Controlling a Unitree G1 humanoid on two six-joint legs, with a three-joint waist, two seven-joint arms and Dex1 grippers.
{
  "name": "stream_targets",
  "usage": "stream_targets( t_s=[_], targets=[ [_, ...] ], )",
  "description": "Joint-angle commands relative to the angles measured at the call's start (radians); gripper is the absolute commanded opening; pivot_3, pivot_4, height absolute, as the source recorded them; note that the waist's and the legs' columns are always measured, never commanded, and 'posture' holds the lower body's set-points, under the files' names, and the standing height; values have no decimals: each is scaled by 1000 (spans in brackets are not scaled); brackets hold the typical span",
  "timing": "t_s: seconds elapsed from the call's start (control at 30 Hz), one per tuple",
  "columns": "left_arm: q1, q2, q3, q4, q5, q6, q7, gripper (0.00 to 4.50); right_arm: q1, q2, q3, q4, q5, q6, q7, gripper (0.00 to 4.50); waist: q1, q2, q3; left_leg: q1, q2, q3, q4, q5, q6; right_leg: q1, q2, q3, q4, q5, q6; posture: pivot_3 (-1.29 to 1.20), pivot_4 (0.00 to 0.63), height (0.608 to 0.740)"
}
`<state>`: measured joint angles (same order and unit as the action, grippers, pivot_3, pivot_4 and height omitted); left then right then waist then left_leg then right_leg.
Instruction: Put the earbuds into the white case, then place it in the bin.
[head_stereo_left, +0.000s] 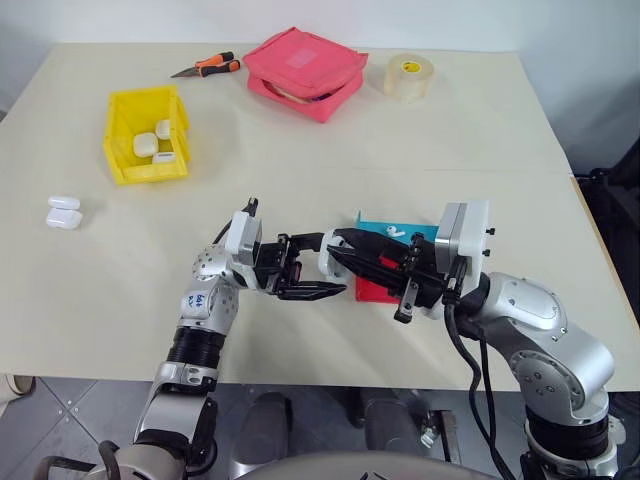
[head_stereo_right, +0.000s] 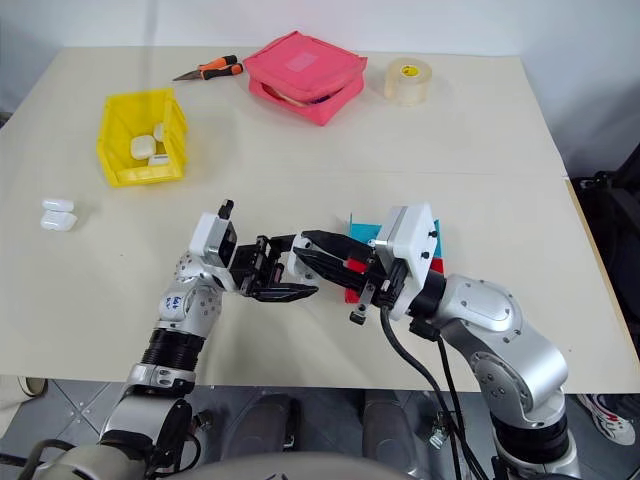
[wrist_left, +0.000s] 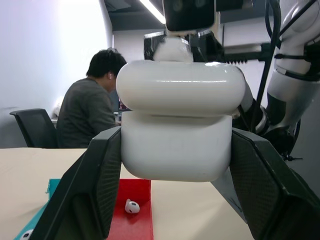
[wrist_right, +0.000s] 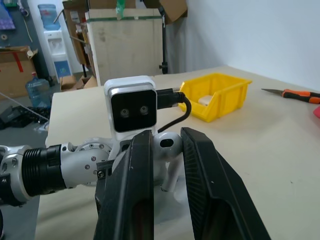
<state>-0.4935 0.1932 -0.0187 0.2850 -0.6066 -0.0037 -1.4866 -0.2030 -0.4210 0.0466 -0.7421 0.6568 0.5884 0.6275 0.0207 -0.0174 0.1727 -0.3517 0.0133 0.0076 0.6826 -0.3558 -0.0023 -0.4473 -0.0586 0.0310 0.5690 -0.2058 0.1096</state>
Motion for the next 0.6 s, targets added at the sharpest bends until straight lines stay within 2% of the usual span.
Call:
stream_targets(
  t_s=[0.03, 0.6],
  targets=[
    [-15, -16, -1, -53, -31, 5, -13, 2799, 15, 16, 32, 13, -19, -49, 4, 448, 0, 0, 0, 0, 0, 0, 0, 0, 0, 0, 0, 0, 0, 0, 0, 0, 150, 740],
    [-22, -43, -10, -66, -39, -14, -53, 2799, 67, 17, 113, 140, -100, -188, 39, 448, 0, 0, 0, 0, 0, 0, 0, 0, 0, 0, 0, 0, 0, 0, 0, 0, 150, 740]
  ],
)
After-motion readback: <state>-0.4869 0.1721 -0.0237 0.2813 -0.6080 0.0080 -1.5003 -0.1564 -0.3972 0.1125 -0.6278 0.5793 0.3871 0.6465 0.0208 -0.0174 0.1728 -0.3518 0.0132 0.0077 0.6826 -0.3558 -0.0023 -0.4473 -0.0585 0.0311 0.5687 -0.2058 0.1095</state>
